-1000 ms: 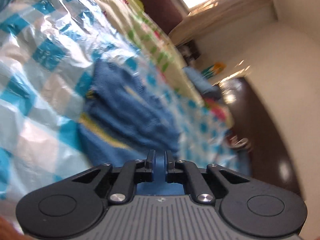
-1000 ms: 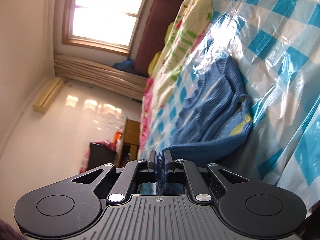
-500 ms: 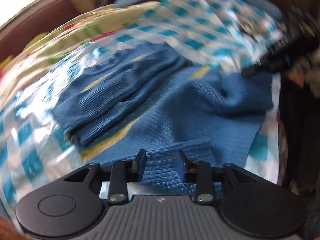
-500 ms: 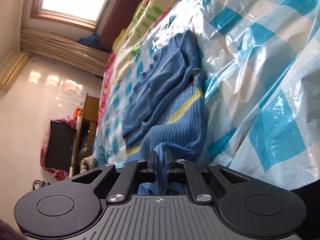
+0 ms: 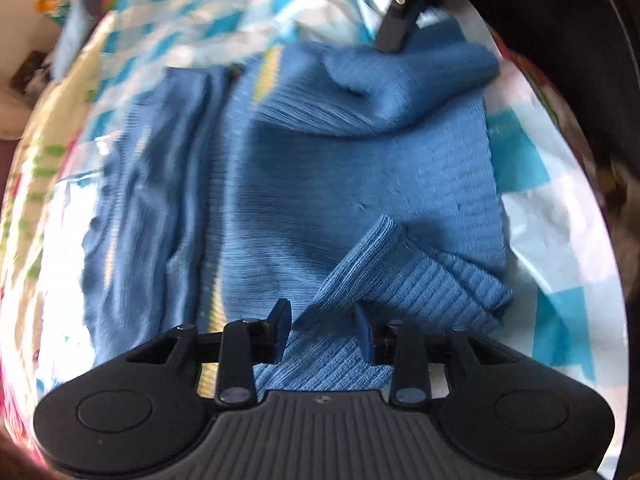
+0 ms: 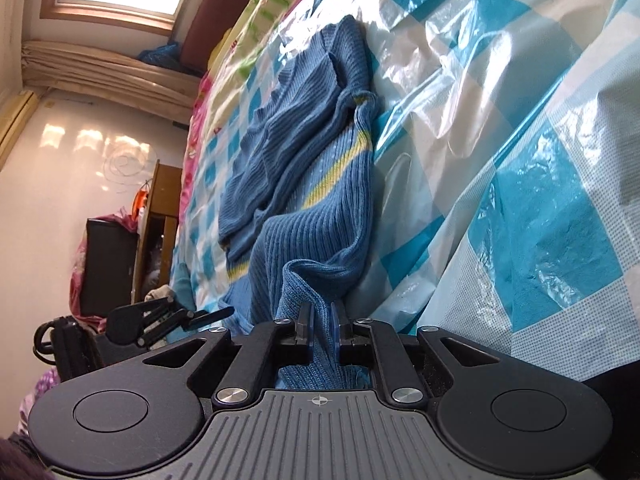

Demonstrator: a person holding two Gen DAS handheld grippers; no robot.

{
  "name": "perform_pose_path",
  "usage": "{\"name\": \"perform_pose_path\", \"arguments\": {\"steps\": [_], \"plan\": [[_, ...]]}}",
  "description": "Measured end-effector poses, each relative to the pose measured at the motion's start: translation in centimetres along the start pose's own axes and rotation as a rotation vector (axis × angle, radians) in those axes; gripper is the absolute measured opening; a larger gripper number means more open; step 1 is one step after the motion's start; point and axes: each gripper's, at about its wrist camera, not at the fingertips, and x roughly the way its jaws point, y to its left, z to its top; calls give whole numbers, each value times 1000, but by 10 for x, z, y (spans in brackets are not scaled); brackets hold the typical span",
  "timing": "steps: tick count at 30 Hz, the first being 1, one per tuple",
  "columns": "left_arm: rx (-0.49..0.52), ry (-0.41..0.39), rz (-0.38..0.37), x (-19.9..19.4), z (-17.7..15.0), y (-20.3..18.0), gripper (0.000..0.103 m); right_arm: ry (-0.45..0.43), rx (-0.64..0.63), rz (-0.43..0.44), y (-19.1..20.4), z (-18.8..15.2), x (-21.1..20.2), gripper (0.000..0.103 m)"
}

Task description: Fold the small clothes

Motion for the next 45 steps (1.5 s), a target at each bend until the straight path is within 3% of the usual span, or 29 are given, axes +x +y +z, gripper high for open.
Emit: {"name": "perform_pose_path", "arguments": {"steps": [3, 5, 10, 14, 19, 24, 34, 39, 42, 45], "plan": [[14, 23, -28, 9, 5, 3, 37, 14, 8, 11, -3, 0, 1, 11], [-22, 32, -61, 9, 8, 5, 20, 23, 9, 19, -4, 1, 0, 11], [-99, 13, -50, 0, -5, -4, 13, 44, -13, 34, -3, 0, -2, 11], [-251, -44, -37, -10, -12, -1, 12, 57, -25, 29, 0, -1, 2, 11], [-552, -157, -56, -27, -33, 17, 11, 30, -1, 81, 8, 1, -2, 8], [-780, -250, -73, -39, -60, 25, 11, 24, -20, 101, 22, 6, -2, 5], [-984, -433, -86, -56, -86, 41, 11, -7, 4, 178, 41, 8, -12, 4], [-1097, -577, -38, -74, -100, 76, 11, -83, -21, 260, 62, 31, -17, 4], [-1219, -658, 32, -77, -122, 109, 11, -172, -18, 306, 69, 62, -21, 4], [-1367, -700, 76, -61, -149, 143, 11, -284, -12, 297, 70, 102, -16, 4]]}}
